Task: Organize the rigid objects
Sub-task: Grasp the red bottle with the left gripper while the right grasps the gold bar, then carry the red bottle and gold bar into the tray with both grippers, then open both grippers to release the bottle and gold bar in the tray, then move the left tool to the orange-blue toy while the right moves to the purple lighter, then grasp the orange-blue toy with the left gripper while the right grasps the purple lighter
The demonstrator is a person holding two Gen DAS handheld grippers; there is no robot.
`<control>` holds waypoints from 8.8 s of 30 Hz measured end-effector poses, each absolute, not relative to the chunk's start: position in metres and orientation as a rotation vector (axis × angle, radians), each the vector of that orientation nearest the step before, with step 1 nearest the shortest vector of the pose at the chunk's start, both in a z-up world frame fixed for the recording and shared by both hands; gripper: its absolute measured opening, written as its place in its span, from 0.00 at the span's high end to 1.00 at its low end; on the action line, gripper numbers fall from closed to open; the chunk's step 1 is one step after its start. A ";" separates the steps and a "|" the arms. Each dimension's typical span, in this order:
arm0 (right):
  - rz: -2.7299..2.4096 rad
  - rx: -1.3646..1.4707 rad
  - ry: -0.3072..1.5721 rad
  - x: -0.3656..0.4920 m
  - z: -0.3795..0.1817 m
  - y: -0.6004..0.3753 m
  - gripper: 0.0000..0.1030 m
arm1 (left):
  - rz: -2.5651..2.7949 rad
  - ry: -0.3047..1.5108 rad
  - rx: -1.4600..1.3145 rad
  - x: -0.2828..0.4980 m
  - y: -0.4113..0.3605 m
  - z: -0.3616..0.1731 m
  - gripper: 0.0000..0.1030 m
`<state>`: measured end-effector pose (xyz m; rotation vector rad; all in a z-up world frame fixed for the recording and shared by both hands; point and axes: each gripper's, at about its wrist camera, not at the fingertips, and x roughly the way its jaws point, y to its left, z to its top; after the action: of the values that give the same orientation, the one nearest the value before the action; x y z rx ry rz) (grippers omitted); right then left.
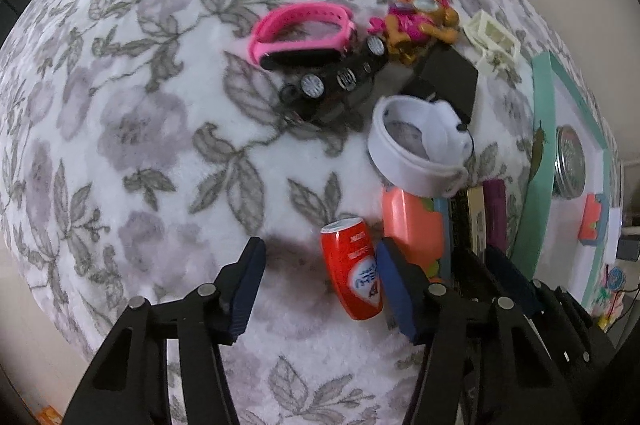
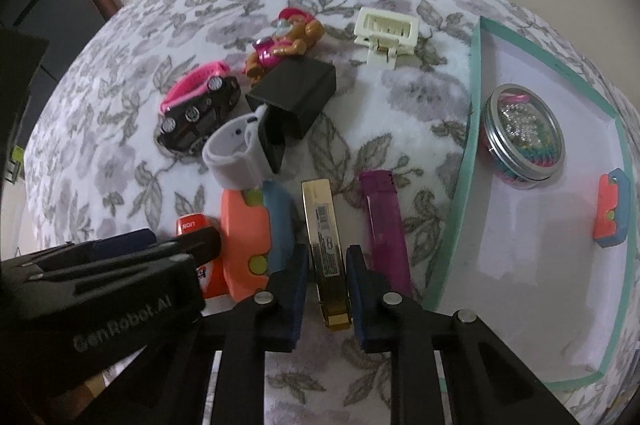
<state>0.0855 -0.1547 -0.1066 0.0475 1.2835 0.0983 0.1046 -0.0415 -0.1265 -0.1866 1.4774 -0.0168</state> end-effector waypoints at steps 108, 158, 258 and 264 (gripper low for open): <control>-0.532 0.386 1.259 0.021 -0.108 -0.376 0.84 | -0.484 1.270 0.160 0.078 -0.214 -0.110 0.78; -0.506 0.278 1.186 0.036 -0.064 -0.353 0.76 | -0.369 1.058 0.045 0.090 -0.175 -0.065 0.41; 0.132 0.052 1.223 0.083 -0.092 -0.186 0.60 | -0.012 1.430 -0.168 0.119 -0.072 -0.116 0.29; 0.121 0.043 1.226 0.085 -0.094 -0.184 0.60 | 0.013 1.421 -0.173 0.120 -0.057 -0.112 0.30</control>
<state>0.0850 -0.1836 -0.0941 0.0428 1.2256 0.1208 0.1205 -0.0568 -0.1118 -0.1734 1.4207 0.0134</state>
